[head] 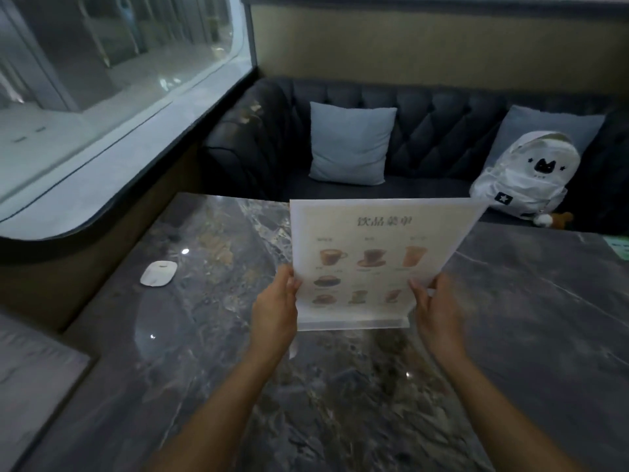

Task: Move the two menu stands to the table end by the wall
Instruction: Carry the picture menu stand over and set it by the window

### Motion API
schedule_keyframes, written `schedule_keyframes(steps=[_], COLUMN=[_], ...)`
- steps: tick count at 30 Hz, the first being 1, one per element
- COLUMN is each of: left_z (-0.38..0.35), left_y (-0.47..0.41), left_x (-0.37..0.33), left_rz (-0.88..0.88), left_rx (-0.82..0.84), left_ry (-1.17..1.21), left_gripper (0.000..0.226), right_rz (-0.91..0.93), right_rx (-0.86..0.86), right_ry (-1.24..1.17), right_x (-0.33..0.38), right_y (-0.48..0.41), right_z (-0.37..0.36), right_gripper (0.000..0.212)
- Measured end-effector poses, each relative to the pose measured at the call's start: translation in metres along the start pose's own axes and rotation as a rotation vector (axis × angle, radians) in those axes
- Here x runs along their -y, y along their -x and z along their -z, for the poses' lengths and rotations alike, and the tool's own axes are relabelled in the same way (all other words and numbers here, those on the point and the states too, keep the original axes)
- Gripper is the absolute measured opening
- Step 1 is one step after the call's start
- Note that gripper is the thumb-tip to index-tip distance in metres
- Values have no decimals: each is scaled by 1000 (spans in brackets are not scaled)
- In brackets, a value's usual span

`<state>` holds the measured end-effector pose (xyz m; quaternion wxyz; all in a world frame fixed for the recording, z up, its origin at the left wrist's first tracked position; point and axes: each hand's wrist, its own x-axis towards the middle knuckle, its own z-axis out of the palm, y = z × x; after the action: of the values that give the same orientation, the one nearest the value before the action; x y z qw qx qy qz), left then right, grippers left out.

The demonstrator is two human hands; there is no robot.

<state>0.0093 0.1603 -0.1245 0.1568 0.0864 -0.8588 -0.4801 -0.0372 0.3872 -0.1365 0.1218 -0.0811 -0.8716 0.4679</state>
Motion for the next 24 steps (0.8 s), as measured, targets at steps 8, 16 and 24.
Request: schedule_keyframes(steps=[8, 16, 24], left_z=[94, 189, 248], left_y=[-13, -14, -19], left_x=[40, 89, 125], left_rz=[106, 161, 205], left_rx=[-158, -307, -437], left_ry=[27, -51, -77], left_gripper=[14, 15, 11], right_rz=[162, 270, 369], right_rx=[171, 332, 447], right_ry=[-84, -79, -146], right_x=[74, 146, 203], right_y=[5, 21, 26], right_z=[-88, -189, -273], right_gripper=[14, 26, 26])
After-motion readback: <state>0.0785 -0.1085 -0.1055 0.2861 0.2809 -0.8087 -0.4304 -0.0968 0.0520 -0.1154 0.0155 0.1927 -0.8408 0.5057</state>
